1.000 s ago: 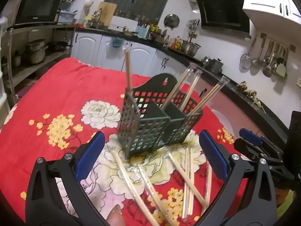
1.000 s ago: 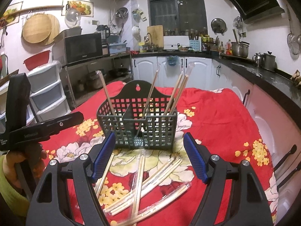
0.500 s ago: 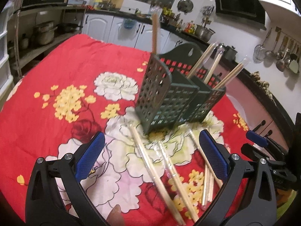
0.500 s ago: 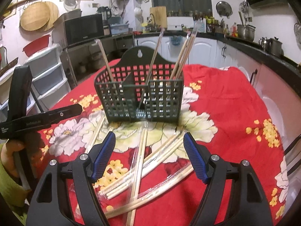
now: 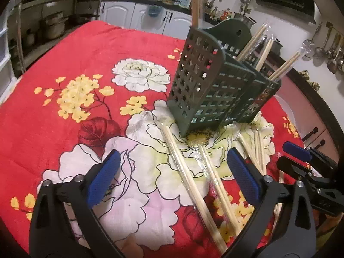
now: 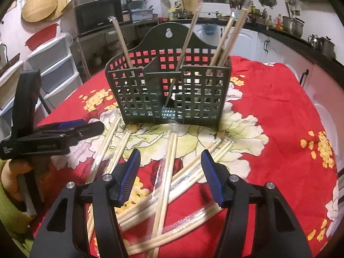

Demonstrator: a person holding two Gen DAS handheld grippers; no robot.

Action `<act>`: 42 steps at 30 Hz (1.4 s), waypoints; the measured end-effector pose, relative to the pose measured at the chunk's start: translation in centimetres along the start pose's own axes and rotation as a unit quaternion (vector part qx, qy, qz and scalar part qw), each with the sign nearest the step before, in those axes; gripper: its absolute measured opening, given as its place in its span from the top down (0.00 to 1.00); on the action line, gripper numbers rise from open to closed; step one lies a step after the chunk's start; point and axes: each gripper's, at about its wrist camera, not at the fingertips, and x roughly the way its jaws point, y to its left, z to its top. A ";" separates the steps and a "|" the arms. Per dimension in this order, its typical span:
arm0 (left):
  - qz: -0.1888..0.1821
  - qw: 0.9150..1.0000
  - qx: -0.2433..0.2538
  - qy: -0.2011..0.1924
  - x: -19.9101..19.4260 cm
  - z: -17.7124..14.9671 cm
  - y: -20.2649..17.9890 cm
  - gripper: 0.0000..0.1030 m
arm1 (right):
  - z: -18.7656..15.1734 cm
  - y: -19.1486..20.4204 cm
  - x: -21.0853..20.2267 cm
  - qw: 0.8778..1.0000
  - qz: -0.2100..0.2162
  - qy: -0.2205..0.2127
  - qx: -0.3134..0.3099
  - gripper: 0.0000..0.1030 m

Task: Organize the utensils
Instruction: 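Move the left tool back toward the chopstick pile, then lower the left tool beside the caddy and close on a wrapped chopstick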

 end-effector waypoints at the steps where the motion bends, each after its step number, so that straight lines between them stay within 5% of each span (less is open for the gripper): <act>1: 0.001 1.000 0.000 0.004 0.3 0.0 0.1 0.23 | 0.2 0.1 0.2 1.000 0.001 0.003 -0.003 0.47; 4: -0.002 1.000 -0.010 0.019 1.2 0.2 0.6 0.41 | 0.8 0.3 0.9 1.000 0.001 0.009 -0.009 0.48; 7: -0.002 0.999 -0.019 0.030 2.0 0.4 1.2 0.50 | 1.4 0.3 1.7 1.000 0.004 0.017 -0.011 0.50; 20: 0.017 0.999 -0.006 0.051 4.1 2.2 1.7 0.65 | 2.7 -0.7 5.8 0.998 0.011 0.063 0.012 0.59; 28: 0.025 0.998 0.011 0.051 4.3 2.3 1.8 0.70 | 2.6 -1.5 8.1 0.993 0.028 0.104 0.050 0.79; 31: 0.027 0.998 0.008 0.053 4.4 2.4 2.3 0.76 | 2.6 -1.2 7.5 0.994 0.031 0.098 0.049 0.89; 42: 0.027 0.997 0.011 0.077 6.0 4.0 2.8 0.77 | 3.4 1.9 2.2 0.999 0.043 0.019 -0.002 0.94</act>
